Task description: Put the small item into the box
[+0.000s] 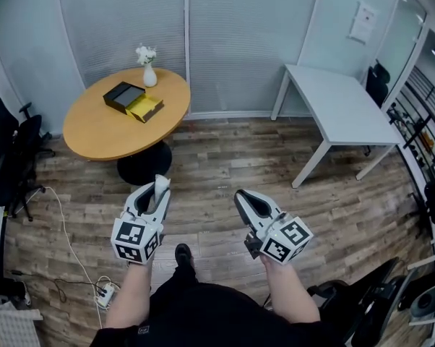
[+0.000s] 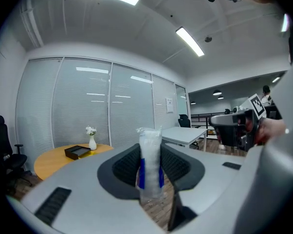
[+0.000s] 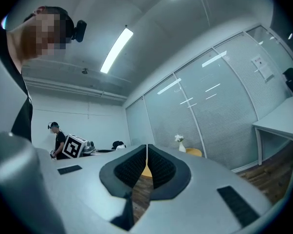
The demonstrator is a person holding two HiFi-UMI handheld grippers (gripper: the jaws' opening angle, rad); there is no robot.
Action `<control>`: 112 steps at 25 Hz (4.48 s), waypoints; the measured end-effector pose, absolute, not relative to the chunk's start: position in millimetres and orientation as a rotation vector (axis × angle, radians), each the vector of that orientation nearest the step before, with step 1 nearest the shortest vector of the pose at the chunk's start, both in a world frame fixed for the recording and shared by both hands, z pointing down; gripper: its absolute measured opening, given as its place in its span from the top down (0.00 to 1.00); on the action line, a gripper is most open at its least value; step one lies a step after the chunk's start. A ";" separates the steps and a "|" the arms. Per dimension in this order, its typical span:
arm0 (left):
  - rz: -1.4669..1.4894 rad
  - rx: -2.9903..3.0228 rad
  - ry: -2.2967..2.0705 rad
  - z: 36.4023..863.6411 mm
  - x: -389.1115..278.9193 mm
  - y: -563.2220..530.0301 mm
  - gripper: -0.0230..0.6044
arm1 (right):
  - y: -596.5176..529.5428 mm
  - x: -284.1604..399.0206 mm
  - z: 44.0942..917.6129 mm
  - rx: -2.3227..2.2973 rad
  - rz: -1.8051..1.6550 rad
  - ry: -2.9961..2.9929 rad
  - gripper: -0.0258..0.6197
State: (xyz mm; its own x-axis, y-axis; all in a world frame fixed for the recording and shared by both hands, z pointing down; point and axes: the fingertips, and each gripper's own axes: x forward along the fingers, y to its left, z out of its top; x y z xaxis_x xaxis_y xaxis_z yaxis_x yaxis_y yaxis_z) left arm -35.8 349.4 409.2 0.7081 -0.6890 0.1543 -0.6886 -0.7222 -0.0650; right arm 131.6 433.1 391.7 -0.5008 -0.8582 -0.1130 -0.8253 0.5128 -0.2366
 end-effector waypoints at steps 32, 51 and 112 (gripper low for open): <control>-0.214 -2.923 1.222 407.0 -114.3 38.9 0.75 | 99.0 55.3 377.9 -1.363 -0.289 2.621 0.90; -0.283 -2.834 1.502 426.6 -81.2 -175.4 0.75 | -151.5 105.0 401.6 -1.125 -0.382 2.708 0.90; -0.957 -3.175 1.663 671.2 -91.0 -439.6 0.74 | -346.2 54.3 511.9 -1.071 -0.859 2.849 0.90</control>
State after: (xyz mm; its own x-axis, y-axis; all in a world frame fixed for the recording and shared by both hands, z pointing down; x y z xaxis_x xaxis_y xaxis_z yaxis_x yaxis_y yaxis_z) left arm -91.0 -439.6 671.2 0.5070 -0.5683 0.6480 -0.8459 -0.4724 0.2475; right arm 54.3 -346.2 511.9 -0.7705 -0.6043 0.2028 -0.6156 0.6231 -0.4825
